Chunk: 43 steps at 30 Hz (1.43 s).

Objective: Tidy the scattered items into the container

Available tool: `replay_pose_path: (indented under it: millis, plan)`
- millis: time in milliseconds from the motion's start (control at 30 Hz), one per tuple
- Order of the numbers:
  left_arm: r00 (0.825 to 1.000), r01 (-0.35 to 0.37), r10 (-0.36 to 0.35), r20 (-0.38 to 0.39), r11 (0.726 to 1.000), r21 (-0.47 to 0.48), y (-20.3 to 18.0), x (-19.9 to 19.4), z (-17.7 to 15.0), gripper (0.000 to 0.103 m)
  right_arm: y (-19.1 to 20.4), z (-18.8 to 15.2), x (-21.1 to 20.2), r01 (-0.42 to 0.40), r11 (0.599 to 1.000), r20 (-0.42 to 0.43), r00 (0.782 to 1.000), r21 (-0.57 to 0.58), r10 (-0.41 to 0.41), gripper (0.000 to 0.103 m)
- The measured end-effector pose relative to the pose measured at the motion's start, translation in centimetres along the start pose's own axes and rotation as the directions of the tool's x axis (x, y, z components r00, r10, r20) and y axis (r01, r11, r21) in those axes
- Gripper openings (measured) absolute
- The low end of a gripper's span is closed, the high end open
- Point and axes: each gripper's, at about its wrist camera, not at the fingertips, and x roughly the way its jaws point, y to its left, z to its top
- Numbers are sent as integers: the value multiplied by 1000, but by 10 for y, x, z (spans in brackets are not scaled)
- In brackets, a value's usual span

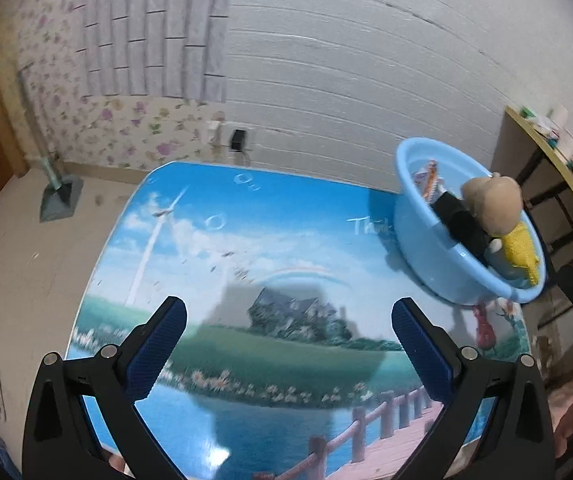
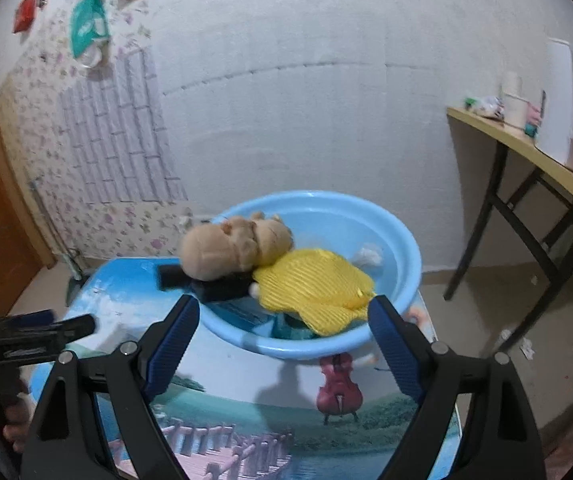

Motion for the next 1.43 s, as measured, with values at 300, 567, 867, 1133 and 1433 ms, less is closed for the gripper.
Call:
replay_pose_path:
  millis: [300, 567, 867, 1133, 1433]
  plan:
    - [996, -46, 38, 81, 994, 102, -18, -27, -11, 103, 13, -8, -8, -8, 1000, 0, 1000, -14, 8, 87]
    - [993, -13, -3, 116, 991, 130, -27, -42, -13, 103, 19, -6, -14, -25, 999, 23, 999, -24, 25, 87]
    - [992, -15, -3, 128, 990, 142, -30, -44, -15, 103, 19, -6, -16, -29, 999, 28, 999, -20, 30, 87]
    - [991, -11, -9, 130, 988, 153, -32, -44, -17, 103, 19, -7, -20, -45, 999, 36, 998, -22, 45, 87]
    - [987, -11, -24, 158, 976, 219, -40, -47, -20, 103, 21, -7, -17, -42, 999, 16, 999, -28, 43, 87]
